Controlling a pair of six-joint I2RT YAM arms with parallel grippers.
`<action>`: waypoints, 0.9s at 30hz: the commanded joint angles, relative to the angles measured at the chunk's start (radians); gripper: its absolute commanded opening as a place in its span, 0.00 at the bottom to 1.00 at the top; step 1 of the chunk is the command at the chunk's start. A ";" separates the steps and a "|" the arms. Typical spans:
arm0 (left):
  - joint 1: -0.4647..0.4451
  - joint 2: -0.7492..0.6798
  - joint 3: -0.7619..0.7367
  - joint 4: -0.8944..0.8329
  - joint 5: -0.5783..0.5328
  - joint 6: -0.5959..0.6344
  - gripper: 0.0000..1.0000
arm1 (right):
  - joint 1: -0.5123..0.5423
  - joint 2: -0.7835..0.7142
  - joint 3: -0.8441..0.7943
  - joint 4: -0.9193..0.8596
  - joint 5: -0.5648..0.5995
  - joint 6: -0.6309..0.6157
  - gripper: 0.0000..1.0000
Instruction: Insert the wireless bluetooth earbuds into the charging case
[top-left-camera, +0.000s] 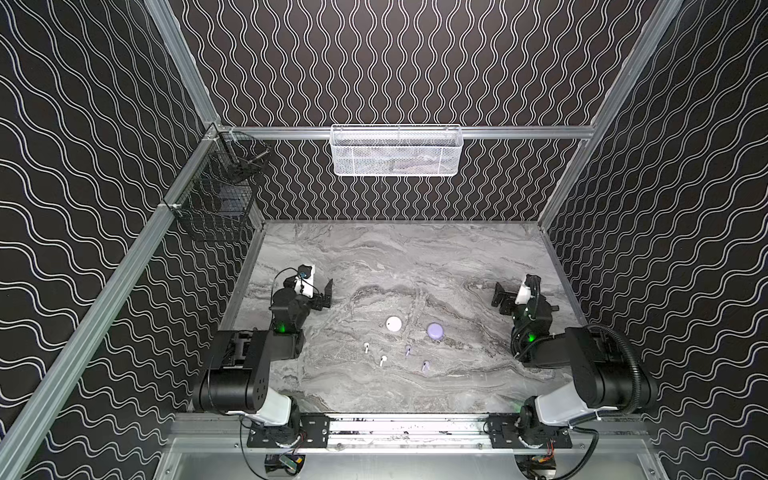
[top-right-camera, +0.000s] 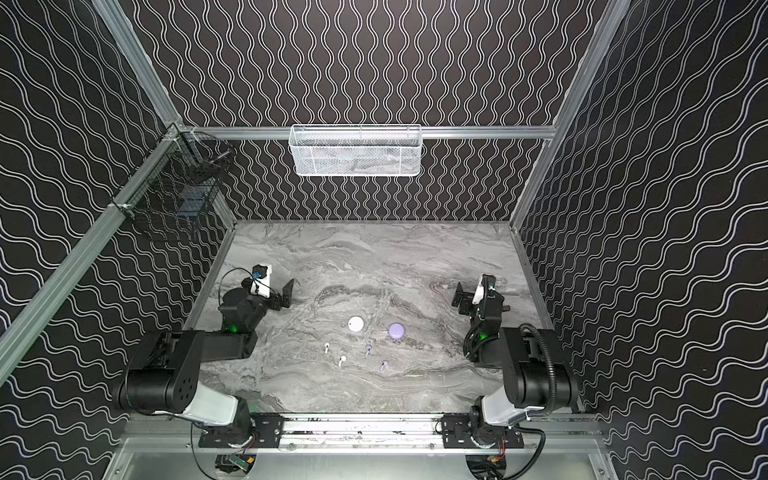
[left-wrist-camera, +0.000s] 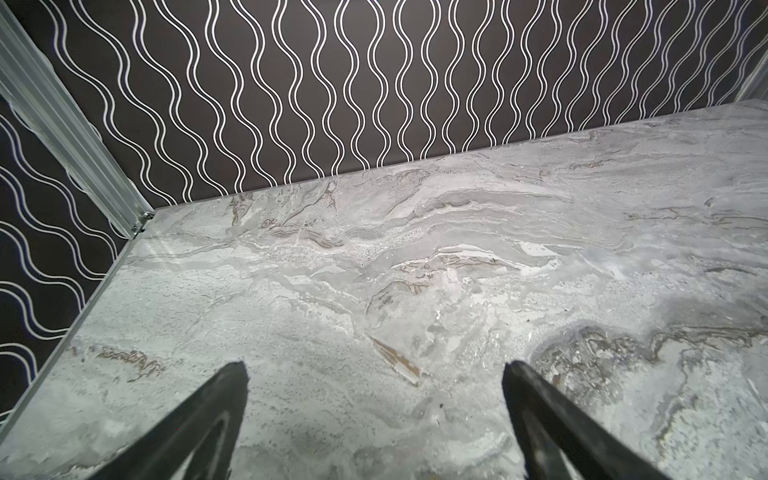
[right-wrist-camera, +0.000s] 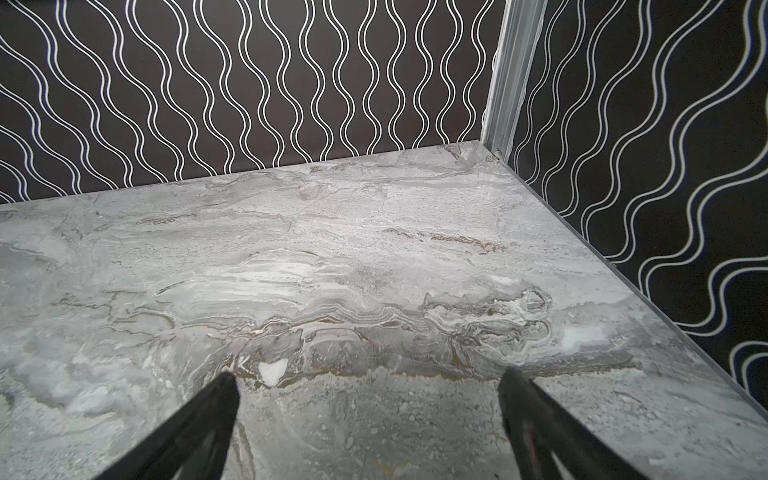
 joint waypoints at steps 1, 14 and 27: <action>-0.012 -0.006 -0.005 0.039 -0.012 0.028 0.99 | 0.001 0.002 0.007 0.040 -0.001 -0.001 1.00; 0.005 -0.003 0.001 0.034 0.023 0.015 0.99 | 0.000 0.002 0.007 0.040 -0.001 -0.002 1.00; 0.006 -0.002 0.001 0.034 0.025 0.016 0.99 | 0.000 0.001 -0.001 0.055 0.006 -0.006 1.00</action>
